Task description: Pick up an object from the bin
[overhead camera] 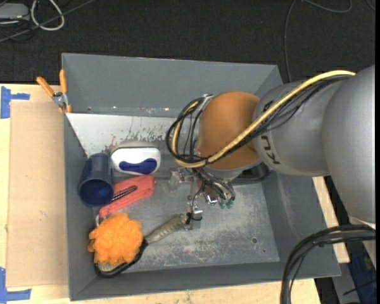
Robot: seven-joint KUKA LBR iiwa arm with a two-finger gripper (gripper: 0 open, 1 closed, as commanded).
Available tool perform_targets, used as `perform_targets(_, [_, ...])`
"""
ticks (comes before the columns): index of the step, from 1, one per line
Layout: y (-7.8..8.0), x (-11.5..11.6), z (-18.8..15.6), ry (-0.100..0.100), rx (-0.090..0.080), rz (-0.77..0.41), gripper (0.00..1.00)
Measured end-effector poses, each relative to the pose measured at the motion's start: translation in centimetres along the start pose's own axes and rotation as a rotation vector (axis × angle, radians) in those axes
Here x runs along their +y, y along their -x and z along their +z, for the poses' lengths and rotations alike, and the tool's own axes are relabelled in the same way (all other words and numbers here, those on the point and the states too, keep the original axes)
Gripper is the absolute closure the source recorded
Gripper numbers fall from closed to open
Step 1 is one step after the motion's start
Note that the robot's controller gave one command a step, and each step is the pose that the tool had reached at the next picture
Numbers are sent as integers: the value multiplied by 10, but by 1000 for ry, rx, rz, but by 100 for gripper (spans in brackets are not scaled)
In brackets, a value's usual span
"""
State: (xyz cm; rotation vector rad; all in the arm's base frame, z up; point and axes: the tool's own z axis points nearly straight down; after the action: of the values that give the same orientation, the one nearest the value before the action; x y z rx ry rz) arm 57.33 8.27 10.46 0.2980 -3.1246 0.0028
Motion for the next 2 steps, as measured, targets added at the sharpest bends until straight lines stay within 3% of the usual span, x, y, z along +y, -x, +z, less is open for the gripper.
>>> perform_targets(1, [12, -10, -36, 3, 6, -235, 0])
perform_targets(2, [9, 35, -8, 1, -4, -189, 0])
